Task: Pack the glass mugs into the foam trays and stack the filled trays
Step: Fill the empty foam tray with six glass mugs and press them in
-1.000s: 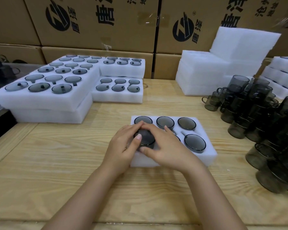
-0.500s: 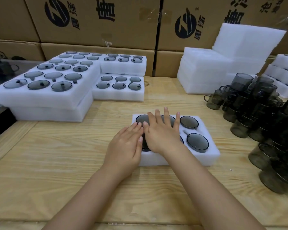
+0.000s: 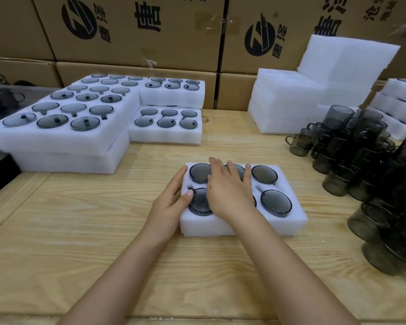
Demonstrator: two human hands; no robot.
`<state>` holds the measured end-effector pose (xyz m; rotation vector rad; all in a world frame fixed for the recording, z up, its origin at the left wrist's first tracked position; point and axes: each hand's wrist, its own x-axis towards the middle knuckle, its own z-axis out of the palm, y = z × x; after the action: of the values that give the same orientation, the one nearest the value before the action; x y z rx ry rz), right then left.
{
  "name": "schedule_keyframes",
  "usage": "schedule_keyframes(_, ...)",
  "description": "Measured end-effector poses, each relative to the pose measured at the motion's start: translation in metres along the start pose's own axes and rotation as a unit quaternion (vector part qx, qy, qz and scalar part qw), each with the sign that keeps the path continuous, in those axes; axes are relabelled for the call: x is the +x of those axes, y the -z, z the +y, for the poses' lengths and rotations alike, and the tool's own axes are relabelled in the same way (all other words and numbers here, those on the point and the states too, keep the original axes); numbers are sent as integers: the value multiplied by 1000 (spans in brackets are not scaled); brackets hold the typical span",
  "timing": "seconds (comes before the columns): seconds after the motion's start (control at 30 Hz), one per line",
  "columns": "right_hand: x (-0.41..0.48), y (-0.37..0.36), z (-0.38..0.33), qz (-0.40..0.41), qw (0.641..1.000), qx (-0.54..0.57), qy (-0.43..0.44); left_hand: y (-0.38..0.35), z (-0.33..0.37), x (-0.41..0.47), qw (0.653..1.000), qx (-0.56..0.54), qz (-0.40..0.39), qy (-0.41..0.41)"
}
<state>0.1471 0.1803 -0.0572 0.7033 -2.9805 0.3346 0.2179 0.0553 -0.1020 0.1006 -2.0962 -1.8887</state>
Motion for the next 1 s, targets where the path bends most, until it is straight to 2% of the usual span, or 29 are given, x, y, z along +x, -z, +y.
schedule_keyframes(0.13, 2, 4, 0, -24, 999, 19, 22, 0, -1, 1, 1000, 20, -9, -17)
schedule_keyframes(0.27, -4, 15, 19, -82, 994, 24, 68, 0, 5, -7, 995, 74, 49, -53)
schedule_keyframes(0.33, -16, 19, 43, -37, 998, -20, 35, 0, 11, -11, 973, 174, 51, -140)
schedule_keyframes(0.4, -30, 21, 65, -15, 999, -44, -24, -8, 12, -15, 923, 302, -2, -237)
schedule_keyframes(0.47, -39, 20, 76, -40, 998, -30, -47, -18, 13, -18, 891, 368, -31, -264)
schedule_keyframes(0.6, -35, 20, 80, -44, 999, -9, -11, -22, 15, -17, 879, 397, -13, -263)
schedule_keyframes(0.63, -34, 21, 83, -29, 999, 26, 5, -22, 15, -16, 881, 394, -14, -261)
schedule_keyframes(0.7, -39, 23, 93, 54, 981, 188, 4, -21, 13, -17, 892, 374, -16, -252)
schedule_keyframes(0.77, -48, 22, 105, 190, 922, 335, -39, -18, 11, -17, 919, 335, -4, -210)
schedule_keyframes(0.8, -51, 22, 112, 225, 900, 366, -77, -14, 11, -15, 935, 317, 9, -158)
schedule_keyframes(0.83, -52, 21, 119, 225, 885, 390, -118, -8, 10, -13, 947, 307, 24, -92)
schedule_keyframes(0.9, -54, 21, 128, 140, 853, 464, -194, 2, 9, -8, 945, 326, 14, 23)
schedule_keyframes(1.0, -57, 22, 127, -11, 832, 505, -229, 3, 4, -7, 937, 344, -32, 55)
